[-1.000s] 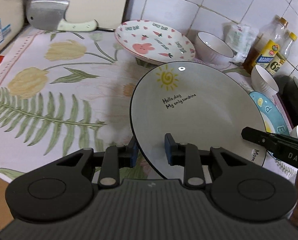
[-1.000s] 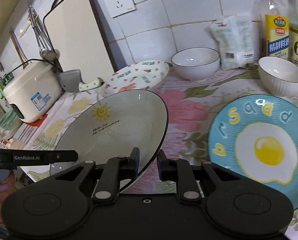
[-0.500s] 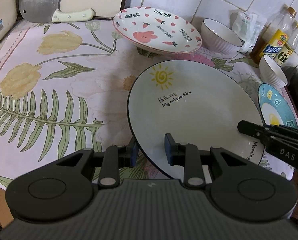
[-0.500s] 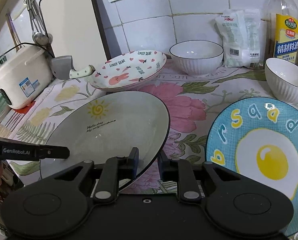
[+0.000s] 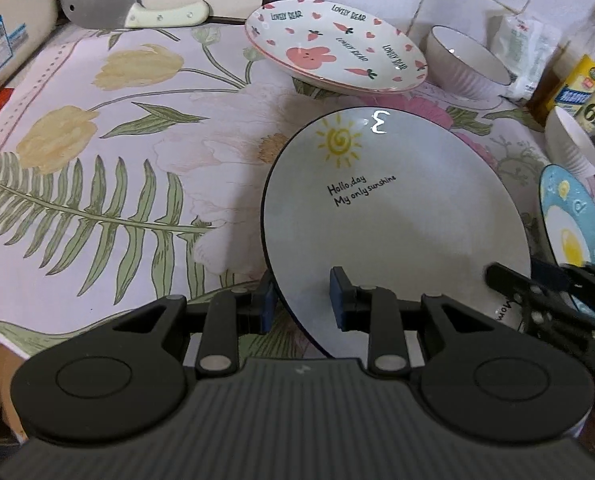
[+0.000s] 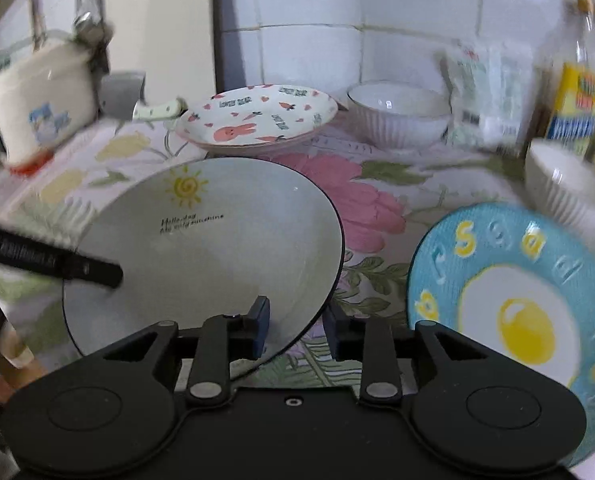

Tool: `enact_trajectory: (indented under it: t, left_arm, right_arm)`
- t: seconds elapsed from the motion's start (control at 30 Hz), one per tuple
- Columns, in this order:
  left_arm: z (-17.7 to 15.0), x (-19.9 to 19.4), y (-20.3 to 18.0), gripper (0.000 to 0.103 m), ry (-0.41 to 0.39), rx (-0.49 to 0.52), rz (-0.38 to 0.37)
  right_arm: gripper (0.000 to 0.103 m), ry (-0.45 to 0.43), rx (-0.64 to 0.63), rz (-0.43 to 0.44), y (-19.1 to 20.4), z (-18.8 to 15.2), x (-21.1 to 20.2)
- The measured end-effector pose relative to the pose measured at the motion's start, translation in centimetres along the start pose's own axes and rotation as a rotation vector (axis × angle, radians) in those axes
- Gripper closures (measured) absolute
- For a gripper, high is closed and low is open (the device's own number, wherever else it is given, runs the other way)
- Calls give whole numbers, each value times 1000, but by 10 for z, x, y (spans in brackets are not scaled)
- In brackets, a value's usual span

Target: Organize plates and bowls

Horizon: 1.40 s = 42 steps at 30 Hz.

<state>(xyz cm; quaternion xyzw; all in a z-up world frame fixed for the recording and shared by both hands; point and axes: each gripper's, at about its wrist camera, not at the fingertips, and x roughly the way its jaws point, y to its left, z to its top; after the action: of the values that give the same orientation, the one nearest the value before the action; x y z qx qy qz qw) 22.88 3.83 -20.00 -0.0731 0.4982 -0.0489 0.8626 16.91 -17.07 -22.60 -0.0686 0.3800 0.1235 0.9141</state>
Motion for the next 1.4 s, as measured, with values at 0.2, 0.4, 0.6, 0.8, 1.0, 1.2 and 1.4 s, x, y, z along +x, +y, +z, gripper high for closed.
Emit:
enact_trajectory:
  t: [0.2, 0.4, 0.6, 0.8, 1.0, 1.2, 1.4]
  left_arm:
    - [-8, -12, -22, 71, 37, 44, 82]
    - [-21, -49, -43, 65, 50, 99, 80]
    - [-28, -93, -70, 61, -11, 125, 7]
    - [-29, -118, -107, 54, -6, 181, -60]
    - [-25, -148, -147, 44, -40, 220, -116]
    - [-18, -159, -177, 35, -92, 263, -203]
    - [-15, -132, -191, 34, -171, 259, -174]
  right_arm:
    - [68, -68, 42, 51, -7, -10, -50]
    - [65, -107, 94, 40, -27, -23, -109]
    - [60, -171, 107, -19, -48, -37, -160]
    - [53, -253, 147, -74, -67, -48, -195]
    - [37, -292, 149, -148, -78, -67, -206]
    - [36, -292, 190, -168, -92, -79, -202]
    - [35, -358, 272, -198, -104, -96, -193]
